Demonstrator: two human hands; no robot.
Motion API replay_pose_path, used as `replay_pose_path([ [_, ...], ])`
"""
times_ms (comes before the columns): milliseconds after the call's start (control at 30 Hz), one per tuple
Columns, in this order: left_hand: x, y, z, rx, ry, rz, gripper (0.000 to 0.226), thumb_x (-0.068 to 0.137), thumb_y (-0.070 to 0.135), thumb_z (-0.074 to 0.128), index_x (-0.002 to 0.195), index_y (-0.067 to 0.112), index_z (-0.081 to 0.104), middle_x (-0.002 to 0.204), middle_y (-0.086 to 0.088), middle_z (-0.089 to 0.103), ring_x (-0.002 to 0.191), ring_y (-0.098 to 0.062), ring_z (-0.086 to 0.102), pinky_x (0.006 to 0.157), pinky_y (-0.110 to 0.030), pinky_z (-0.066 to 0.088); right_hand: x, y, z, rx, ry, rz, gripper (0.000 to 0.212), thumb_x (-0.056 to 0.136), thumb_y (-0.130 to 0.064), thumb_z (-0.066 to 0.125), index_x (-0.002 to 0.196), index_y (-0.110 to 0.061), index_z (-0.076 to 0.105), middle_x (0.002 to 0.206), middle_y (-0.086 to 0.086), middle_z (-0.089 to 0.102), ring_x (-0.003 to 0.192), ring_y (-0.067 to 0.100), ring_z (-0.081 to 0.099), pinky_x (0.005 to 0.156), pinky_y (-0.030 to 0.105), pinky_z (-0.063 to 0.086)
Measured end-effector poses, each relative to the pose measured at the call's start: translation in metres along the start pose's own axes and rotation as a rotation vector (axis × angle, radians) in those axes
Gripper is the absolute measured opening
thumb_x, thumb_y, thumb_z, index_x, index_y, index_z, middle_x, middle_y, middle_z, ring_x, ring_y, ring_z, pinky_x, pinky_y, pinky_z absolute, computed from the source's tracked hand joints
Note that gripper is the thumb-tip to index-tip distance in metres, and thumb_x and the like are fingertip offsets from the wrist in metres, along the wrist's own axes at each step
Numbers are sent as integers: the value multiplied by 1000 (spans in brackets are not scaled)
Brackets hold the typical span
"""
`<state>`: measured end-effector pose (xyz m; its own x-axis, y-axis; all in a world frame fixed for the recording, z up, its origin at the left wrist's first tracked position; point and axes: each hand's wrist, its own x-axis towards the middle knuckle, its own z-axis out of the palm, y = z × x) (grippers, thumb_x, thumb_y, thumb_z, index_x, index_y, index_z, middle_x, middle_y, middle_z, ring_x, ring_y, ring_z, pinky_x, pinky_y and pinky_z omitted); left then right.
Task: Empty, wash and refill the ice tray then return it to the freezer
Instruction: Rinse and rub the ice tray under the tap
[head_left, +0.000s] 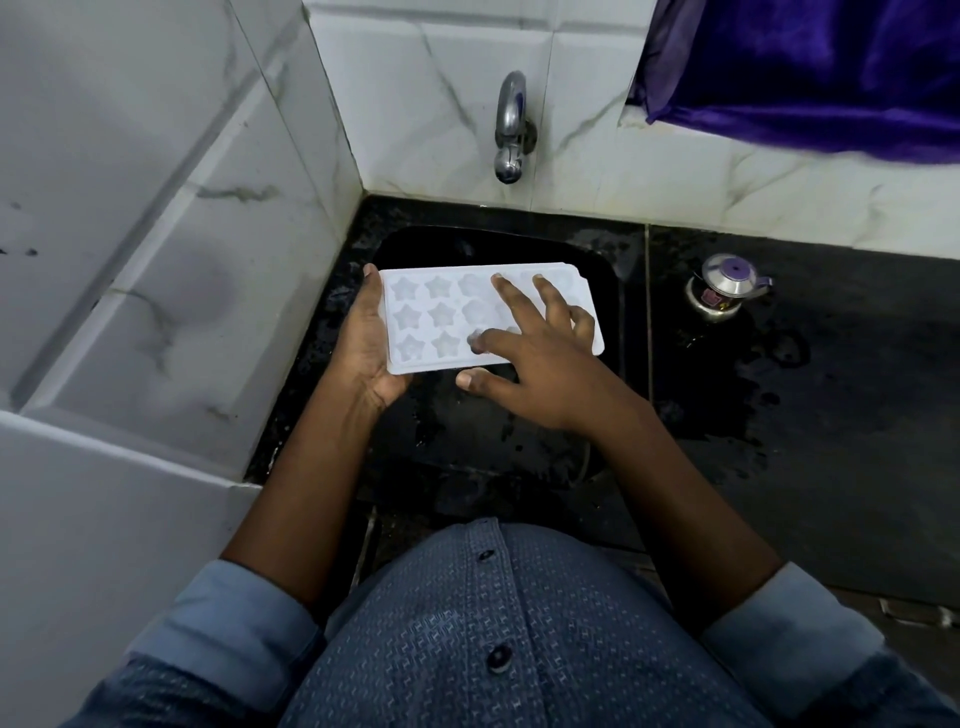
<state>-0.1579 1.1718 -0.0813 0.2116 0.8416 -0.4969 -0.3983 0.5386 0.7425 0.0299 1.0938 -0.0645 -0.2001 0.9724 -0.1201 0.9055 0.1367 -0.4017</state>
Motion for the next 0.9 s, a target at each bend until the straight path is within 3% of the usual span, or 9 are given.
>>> replay_pose_path([
  [167,0,0,3,-12,-10,-4,73,107,68,27,132,11,66,121,-16,77,105,-32,77,75,-44,65,1,-1,-2,-14,16,1,49,96,-74,48,131,-41,62,177,-2,-4,160,30,-18,122,57,-5],
  [367,1,-2,1,-6,-43,-3,78,106,70,29,143,9,60,131,-19,72,116,-37,72,83,-51,64,0,-3,-1,28,114,-42,41,98,-68,53,114,-31,58,177,-1,5,161,31,-10,120,55,0],
  [433,1,-2,2,-9,-57,-2,80,105,71,29,146,9,58,134,-20,70,122,-39,69,89,-52,62,1,-6,0,26,118,-58,44,97,-69,53,118,-31,56,177,-1,4,161,30,-11,120,54,1],
  [633,-1,-1,0,-27,-66,-10,79,105,70,29,146,9,59,133,-18,72,118,-35,72,86,-49,63,2,-9,8,-25,101,-115,55,95,-73,50,138,-38,53,177,0,-2,161,33,-14,122,60,0],
  [900,-8,-1,2,-72,-104,-60,77,104,72,35,138,10,64,131,-19,72,115,-36,73,82,-51,64,4,-18,13,-73,9,-97,58,96,-75,47,143,-43,55,177,0,-9,159,34,-21,124,64,-3],
])
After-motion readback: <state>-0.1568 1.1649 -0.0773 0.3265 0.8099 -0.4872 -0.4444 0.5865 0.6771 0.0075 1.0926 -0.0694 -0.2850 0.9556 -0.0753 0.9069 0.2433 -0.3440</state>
